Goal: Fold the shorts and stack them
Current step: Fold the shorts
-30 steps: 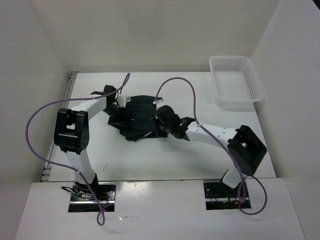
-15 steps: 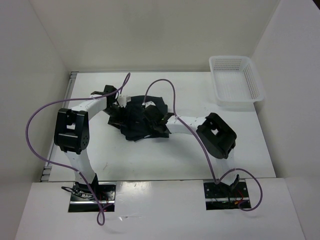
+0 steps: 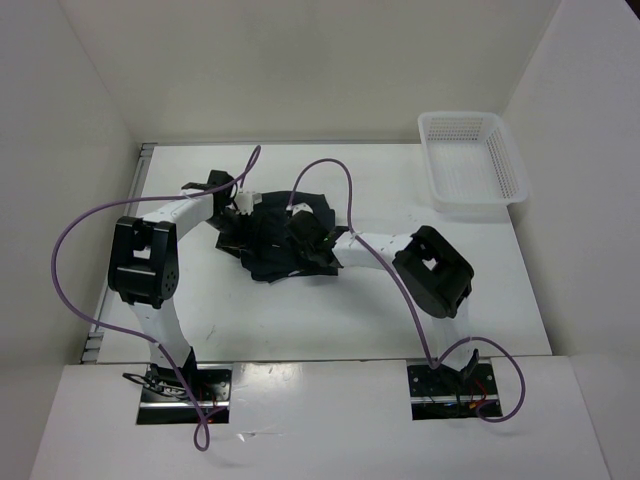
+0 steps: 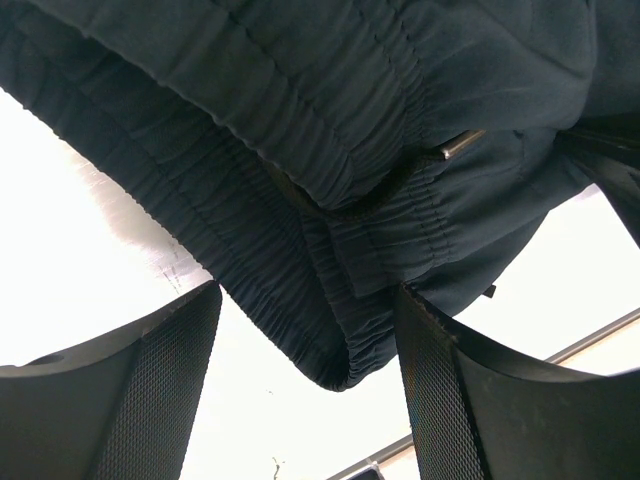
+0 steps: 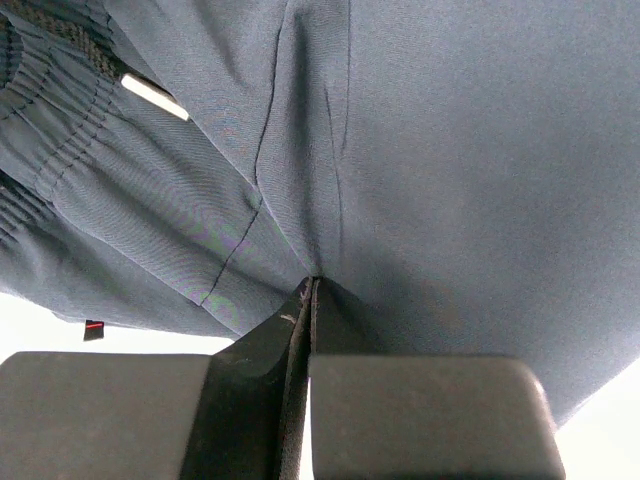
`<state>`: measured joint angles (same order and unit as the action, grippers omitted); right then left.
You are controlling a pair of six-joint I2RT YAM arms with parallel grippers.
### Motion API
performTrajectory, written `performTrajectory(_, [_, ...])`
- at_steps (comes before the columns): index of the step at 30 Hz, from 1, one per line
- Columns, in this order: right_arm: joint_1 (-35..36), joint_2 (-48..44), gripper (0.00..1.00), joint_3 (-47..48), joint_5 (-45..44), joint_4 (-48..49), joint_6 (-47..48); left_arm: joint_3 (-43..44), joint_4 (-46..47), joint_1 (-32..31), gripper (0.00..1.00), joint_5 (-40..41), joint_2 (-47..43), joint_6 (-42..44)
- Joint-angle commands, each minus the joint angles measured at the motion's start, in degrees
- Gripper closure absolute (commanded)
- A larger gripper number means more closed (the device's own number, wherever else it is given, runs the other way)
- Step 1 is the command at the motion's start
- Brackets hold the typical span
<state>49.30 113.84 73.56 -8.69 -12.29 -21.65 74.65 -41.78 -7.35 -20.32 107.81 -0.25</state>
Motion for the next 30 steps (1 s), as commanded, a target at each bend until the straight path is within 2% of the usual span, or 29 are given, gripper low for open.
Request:
performTrajectory(1, [0.45, 2.35, 0.99, 0.53, 0.69, 0.08, -1.47, 0.23, 0.65, -0.20, 0.23, -0.60, 0.12, 0.25])
performTrajectory(9, [0.45, -0.62, 0.99, 2.11, -0.98, -1.06, -0.32, 1.37, 0.12, -0.20, 0.23, 0.01, 0.12, 0.25])
performTrajectory(11, [0.45, -1.78, 0.94, 2.64, -2.55, -1.59, -0.32, 2.07, 0.12, -0.20, 0.20, 0.54, 0.12, 0.25])
performTrajectory(12, [0.45, -3.00, 0.87, 3.25, -3.08, -1.59, -0.32, 2.08, 0.12, -0.20, 0.20, 0.54, 0.12, 0.25])
performTrajectory(17, [-0.08, -6.70, 0.70, 5.10, -5.46, -2.82, -0.32, 4.00, -0.41, -0.20, 0.18, 1.68, 0.12, 0.25])
performTrajectory(18, [-0.69, -7.49, 0.59, 5.71, -6.07, -2.82, -0.32, 4.62, -0.41, -0.20, 0.18, 1.68, 0.12, 0.25])
performTrajectory(20, [-1.22, -10.38, 0.48, 5.72, -6.86, -3.35, 0.20, 5.50, -1.11, -0.20, 0.15, 1.68, -0.49, 0.25])
performTrajectory(21, [-1.92, -11.61, 0.42, 5.72, -7.39, -3.35, 0.20, 6.63, -1.72, -0.20, 0.05, 1.68, -1.63, 0.25])
performTrajectory(22, [-1.93, -12.84, 0.38, 5.72, -8.09, -3.35, 0.20, 7.26, -2.34, -0.20, 0.04, 1.68, -1.64, 0.25])
performTrajectory(24, [-3.50, -16.36, 0.32, 5.72, -8.71, -3.88, 0.73, 8.66, -2.96, -0.20, 0.00, 2.21, -3.57, 0.25])
performTrajectory(25, [-5.25, -17.50, 0.23, 5.72, -8.71, -3.88, 0.73, 10.06, -3.57, -0.20, 0.00, 2.21, -4.09, 0.25])
performTrajectory(27, [-7.54, -20.49, 0.13, 5.72, -8.71, -5.54, 0.73, 11.56, -4.09, -0.20, 0.00, 2.21, -5.76, 0.25])
performTrajectory(28, [-10.16, -21.46, 0.04, 5.72, -8.71, -6.24, 1.34, 12.18, -4.10, -0.20, 0.00, 2.82, -6.38, 0.25])
performTrajectory(30, [-13.25, -23.66, 0.00, 5.72, -9.33, -9.14, 1.87, 14.55, -4.10, -0.20, 0.00, 3.44, -8.31, 0.25])
